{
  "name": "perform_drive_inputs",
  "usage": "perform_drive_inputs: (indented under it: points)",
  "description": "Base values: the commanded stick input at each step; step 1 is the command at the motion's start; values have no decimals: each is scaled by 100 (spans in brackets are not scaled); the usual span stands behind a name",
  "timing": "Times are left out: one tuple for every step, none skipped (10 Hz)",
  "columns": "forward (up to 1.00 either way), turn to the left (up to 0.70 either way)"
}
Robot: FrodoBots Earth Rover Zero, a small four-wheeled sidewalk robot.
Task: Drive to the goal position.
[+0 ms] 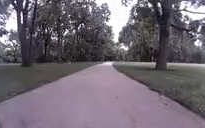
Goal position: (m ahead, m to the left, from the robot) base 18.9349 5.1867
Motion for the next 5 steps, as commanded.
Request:
perform_drive_inputs:
  points:
    - [70,0]
    - [70,0]
    - [70,0]
    - [70,0]
    - [70,0]
